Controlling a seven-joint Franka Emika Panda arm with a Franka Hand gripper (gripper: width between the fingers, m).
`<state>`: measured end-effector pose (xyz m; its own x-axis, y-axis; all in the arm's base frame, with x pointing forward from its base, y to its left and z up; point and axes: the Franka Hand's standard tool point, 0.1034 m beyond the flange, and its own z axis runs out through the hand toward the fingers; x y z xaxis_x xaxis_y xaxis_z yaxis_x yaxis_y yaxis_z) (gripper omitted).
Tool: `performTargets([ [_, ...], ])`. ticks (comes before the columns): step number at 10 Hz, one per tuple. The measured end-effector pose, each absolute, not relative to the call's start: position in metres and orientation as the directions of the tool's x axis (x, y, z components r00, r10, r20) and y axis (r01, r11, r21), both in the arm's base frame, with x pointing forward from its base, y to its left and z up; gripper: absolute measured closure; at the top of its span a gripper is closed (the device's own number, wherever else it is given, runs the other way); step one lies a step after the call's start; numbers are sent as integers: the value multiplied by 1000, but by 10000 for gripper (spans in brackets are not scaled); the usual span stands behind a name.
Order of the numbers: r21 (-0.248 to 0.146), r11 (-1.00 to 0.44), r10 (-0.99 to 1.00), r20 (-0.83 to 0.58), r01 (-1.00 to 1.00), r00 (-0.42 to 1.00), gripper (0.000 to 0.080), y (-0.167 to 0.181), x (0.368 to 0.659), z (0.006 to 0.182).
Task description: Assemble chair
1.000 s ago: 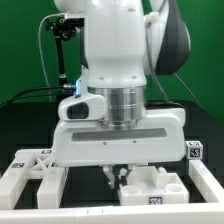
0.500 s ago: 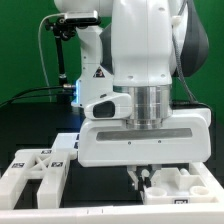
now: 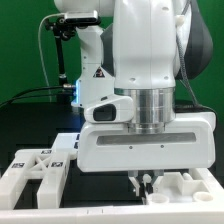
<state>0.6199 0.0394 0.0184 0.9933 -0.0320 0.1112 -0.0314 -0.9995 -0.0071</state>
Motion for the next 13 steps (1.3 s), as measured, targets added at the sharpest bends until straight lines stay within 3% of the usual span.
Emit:
performTargets([
  [1,-7,-1000,-31,112,-30,993,768,39,620,18],
  [3,-7,-1000,-31,112,-30,993,524,39,620,18],
  [4,-7,-1000,-31,112,-30,993,524,39,620,18],
  [5,-7,-1000,-31,112,-30,993,330,39,620,18],
  [6,-7,-1000,-31,112,-30,993,211,39,620,18],
  [7,-7,-1000,-31,112,-30,993,169,39,620,18],
  [13,-7,-1000,-31,112,-30,993,151,39,620,18],
])
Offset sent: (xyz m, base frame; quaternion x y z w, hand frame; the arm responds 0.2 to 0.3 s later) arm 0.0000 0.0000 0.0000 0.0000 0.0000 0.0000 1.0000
